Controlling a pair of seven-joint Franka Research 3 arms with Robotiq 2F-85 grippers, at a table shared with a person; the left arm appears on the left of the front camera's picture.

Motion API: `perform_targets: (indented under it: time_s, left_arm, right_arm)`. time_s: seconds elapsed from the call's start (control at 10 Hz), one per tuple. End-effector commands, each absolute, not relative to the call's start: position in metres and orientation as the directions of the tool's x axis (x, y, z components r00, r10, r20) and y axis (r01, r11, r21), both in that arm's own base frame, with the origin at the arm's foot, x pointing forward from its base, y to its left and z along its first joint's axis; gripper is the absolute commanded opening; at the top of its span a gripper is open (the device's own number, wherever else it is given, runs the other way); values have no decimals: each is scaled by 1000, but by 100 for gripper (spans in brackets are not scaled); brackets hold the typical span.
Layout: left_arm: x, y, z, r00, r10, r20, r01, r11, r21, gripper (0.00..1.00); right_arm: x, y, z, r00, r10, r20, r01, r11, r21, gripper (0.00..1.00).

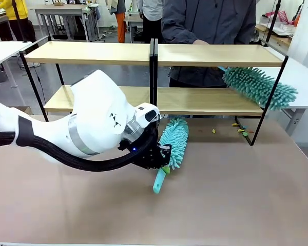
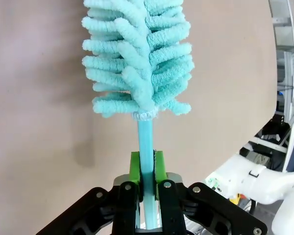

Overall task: Clean the shelves.
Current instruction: Clean another randomly selected level of the Shelf with the Duster.

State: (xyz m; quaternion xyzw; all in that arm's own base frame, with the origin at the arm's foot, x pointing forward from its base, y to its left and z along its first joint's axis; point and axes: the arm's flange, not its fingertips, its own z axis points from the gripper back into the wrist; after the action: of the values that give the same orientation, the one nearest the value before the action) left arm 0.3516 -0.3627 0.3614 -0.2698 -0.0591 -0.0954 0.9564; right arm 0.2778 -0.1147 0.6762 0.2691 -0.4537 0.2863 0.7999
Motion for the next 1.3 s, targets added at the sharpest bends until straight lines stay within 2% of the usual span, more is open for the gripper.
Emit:
perform_targets:
  time_s: [0.0, 0.5, 1.2]
  left_arm:
    - [355, -373, 362, 976, -106, 193, 188, 855, -483, 13]
    - [386, -398, 351, 971, -15, 239, 124, 886, -447, 13]
    - [423, -456, 341, 975, -98, 199, 179, 878, -444, 13]
  right_arm:
    - [277, -114, 678, 424, 215, 879, -704, 689, 171, 100]
    - [277, -114, 678, 424, 215, 879, -704, 689, 171, 100]
    - [277, -114, 678, 424, 215, 879, -704, 689, 171, 100]
